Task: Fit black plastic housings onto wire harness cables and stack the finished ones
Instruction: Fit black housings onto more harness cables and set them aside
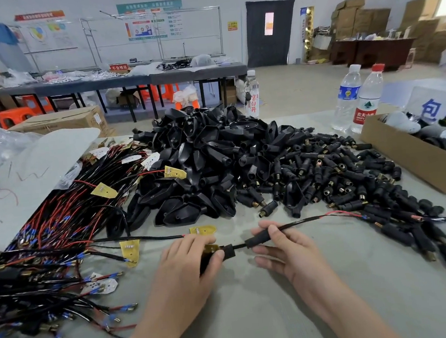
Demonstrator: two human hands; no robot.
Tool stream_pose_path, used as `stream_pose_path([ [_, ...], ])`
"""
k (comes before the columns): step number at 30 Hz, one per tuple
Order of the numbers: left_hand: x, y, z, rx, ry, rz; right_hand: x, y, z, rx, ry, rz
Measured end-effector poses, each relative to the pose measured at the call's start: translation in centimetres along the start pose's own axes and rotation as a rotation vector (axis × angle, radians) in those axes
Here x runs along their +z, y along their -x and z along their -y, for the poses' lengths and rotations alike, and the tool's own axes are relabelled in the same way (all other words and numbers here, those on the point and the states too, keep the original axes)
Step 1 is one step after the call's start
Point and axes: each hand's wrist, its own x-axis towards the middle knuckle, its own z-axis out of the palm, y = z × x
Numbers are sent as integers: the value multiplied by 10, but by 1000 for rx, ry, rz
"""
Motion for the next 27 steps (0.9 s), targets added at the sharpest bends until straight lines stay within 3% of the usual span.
stream_pose_path([
  [11, -6, 0, -1, -47, 247, 101, -1, -1, 2, 11, -133, -43],
  [27, -5, 2, -6, -26, 434, 85, -5, 0, 8, -288, 193, -308],
])
